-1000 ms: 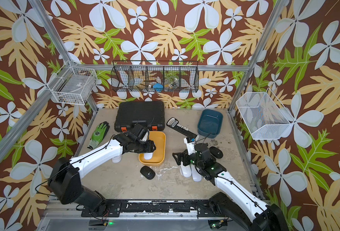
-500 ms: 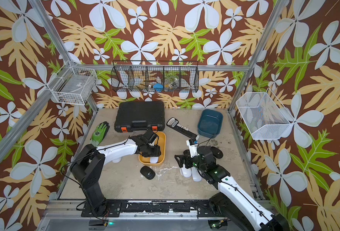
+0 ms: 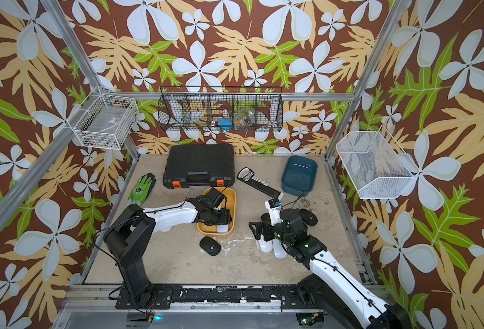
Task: Place the mice by color into the storage box
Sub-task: Place the mouse in the storage box, then pick up the mouse from the center of the board.
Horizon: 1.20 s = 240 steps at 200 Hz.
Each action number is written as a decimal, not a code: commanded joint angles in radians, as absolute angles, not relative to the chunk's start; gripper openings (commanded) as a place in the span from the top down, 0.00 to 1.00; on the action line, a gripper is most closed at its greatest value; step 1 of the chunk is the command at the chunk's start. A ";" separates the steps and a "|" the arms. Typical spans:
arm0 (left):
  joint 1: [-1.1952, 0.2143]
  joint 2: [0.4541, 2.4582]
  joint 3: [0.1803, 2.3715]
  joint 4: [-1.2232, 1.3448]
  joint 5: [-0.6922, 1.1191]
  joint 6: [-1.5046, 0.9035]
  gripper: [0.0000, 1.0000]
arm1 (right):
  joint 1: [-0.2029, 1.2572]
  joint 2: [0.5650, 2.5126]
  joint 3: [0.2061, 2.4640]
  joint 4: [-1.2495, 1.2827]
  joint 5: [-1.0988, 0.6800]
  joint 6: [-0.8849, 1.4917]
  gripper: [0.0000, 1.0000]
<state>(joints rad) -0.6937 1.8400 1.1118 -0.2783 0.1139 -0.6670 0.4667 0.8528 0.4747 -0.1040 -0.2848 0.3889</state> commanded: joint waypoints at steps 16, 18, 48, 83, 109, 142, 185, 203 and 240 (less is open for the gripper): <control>-0.697 1.840 1.101 -0.302 0.144 -0.681 0.21 | 0.468 0.856 0.474 -0.076 -0.281 0.393 0.00; -0.696 1.838 1.101 -0.303 0.143 -0.681 0.20 | 0.468 0.857 0.473 -0.075 -0.284 0.393 0.00; -0.697 1.784 1.110 -0.331 0.139 -0.681 0.17 | 0.468 0.860 0.471 -0.055 -0.319 0.397 0.00; -0.697 1.648 1.148 -0.420 0.064 -0.670 0.08 | 0.468 0.867 0.471 -0.045 -0.342 0.398 0.00; -0.672 1.525 1.165 -0.546 -0.058 -0.619 0.00 | 0.468 0.871 0.469 -0.038 -0.356 0.396 0.00; -0.473 1.407 1.062 -0.683 -0.076 -0.491 0.00 | 0.468 0.885 0.463 -0.015 -0.383 0.397 0.00; -0.307 1.428 0.994 -0.756 -0.230 -0.351 0.00 | 0.468 0.908 0.466 0.005 -0.396 0.399 0.00; -0.292 1.462 1.012 -0.737 -0.282 -0.336 0.00 | 0.468 0.911 0.471 0.005 -0.399 0.394 0.00; -0.211 1.537 0.993 -0.709 -0.270 -0.303 0.00 | 0.468 0.904 0.472 0.000 -0.395 0.393 0.00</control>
<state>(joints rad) -0.2340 1.5253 1.0004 -0.7105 -0.2642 -0.3462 0.4675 0.9092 0.4679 -0.0185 -0.3904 0.3927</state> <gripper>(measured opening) 0.997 0.996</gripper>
